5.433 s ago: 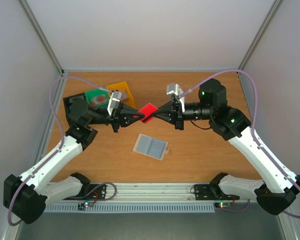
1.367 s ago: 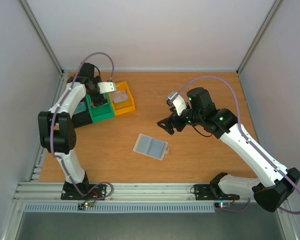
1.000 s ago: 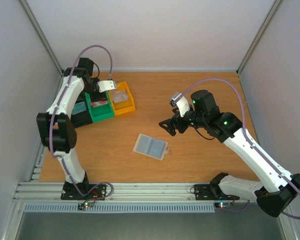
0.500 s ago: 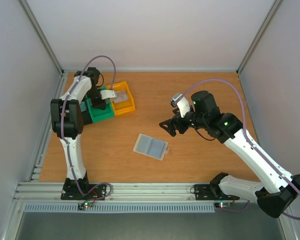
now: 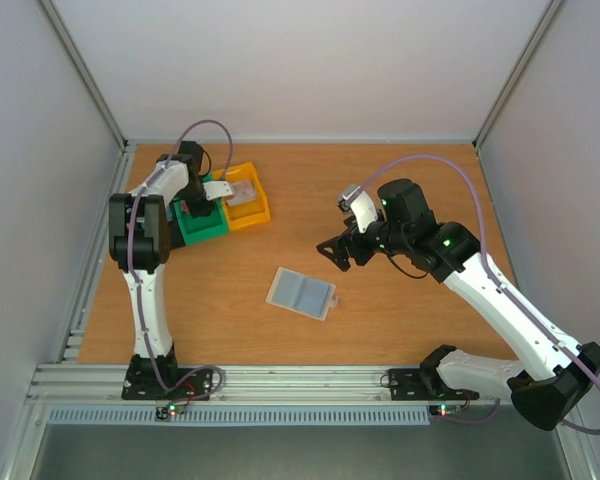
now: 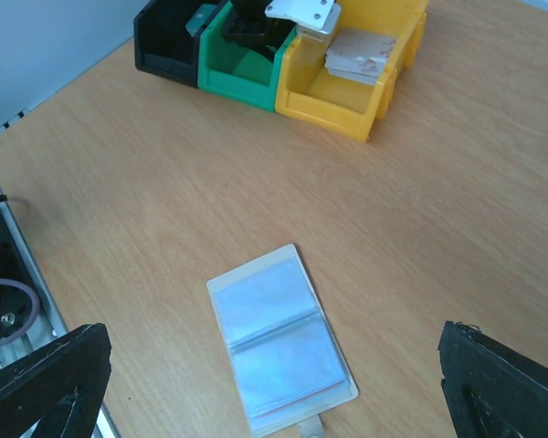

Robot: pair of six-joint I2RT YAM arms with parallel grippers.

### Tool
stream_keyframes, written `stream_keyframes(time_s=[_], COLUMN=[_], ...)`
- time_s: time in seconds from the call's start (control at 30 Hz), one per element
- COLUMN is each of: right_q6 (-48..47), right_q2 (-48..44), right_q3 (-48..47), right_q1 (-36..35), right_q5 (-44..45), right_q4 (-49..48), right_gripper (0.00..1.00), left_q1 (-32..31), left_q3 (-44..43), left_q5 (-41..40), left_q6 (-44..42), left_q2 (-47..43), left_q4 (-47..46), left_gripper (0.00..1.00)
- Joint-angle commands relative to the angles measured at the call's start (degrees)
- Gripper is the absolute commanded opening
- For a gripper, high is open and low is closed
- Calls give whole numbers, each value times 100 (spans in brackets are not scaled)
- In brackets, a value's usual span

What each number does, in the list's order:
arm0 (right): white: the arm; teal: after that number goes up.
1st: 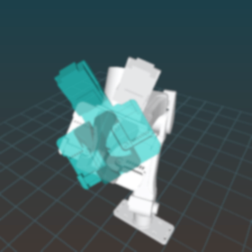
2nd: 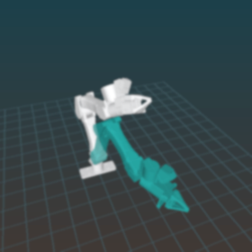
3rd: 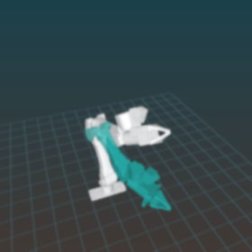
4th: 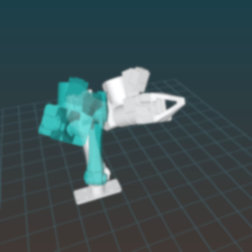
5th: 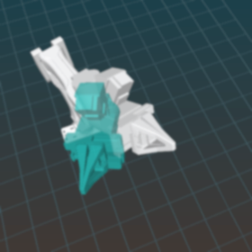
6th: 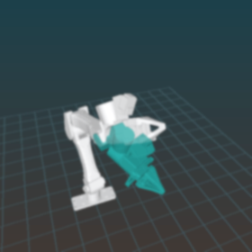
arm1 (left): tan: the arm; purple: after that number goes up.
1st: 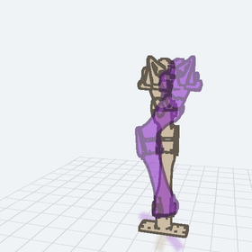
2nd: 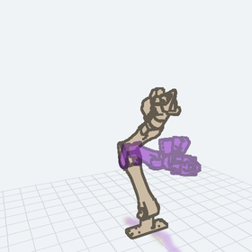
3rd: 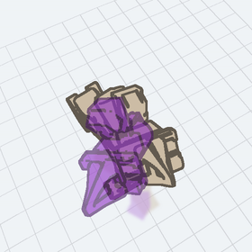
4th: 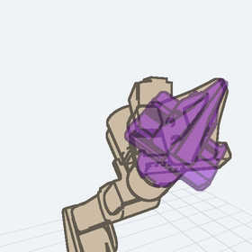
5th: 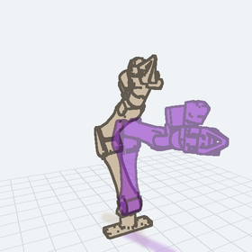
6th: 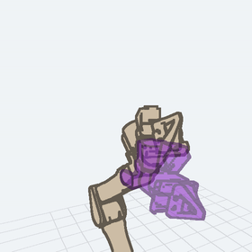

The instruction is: Take the credit cards out of the card holder

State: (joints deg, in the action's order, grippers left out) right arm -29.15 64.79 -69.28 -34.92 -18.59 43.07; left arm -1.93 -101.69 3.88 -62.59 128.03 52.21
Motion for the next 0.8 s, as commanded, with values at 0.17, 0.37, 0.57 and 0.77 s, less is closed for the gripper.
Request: stream_keyframes(time_s=[0.17,0.37,0.57,0.77], right_q6=[-12,116,736,1740], right_q2=[66,75,186,587], right_q3=[-200,-168,-172,18], right_q1=[29,29,29,-53], right_q5=[-8,88,816,1093], right_q4=[52,35,383,706], right_gripper=[99,98,99,89], left_q1=[44,48,53,15], left_q3=[303,543,491,723], left_q5=[-40,982,1295,2196], left_q6=[176,-43,38,76], left_q2=[-191,-1021,-2085,-3346], left_q4=[-871,25,870,1316], left_gripper=[17,20,37,59])
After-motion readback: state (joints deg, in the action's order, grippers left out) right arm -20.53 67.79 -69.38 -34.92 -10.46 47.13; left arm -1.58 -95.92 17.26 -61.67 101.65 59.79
